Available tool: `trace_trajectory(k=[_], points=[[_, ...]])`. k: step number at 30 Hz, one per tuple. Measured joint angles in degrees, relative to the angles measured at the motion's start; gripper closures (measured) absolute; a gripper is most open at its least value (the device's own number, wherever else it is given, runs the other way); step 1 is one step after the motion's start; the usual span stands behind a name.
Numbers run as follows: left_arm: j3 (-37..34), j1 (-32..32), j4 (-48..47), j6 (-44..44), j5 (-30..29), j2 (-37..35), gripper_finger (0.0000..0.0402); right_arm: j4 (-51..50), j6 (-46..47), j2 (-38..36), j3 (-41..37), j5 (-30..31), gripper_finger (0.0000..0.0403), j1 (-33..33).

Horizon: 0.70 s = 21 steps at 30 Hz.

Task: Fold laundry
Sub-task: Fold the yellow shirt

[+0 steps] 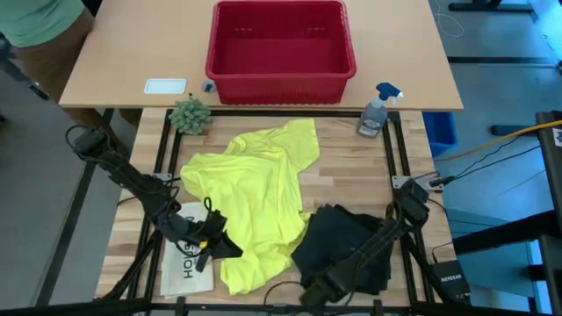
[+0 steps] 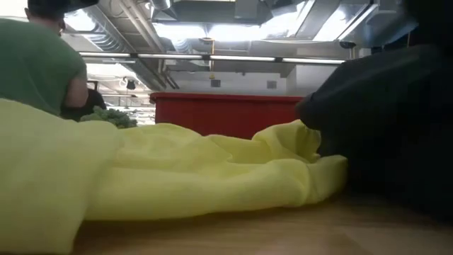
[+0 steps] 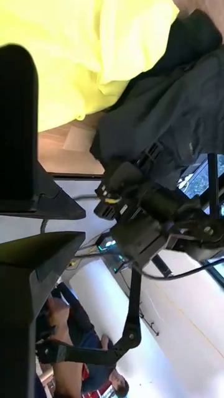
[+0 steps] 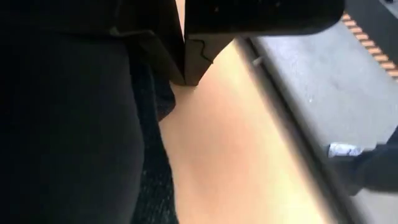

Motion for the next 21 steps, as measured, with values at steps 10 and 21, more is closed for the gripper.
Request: trace_trajectory(k=[10,21], points=[[0.0,-0.4,-0.4,-0.3,-2.2,0.0,0.0369,1.1,-0.3,-7.0,-12.6,4.4,0.0403,-7.2],[0.0,-0.4,-0.4,-0.1,-3.6,0.0,0.0369,4.3,-1.8,-13.6,-23.7,4.8,0.0403,-19.8]])
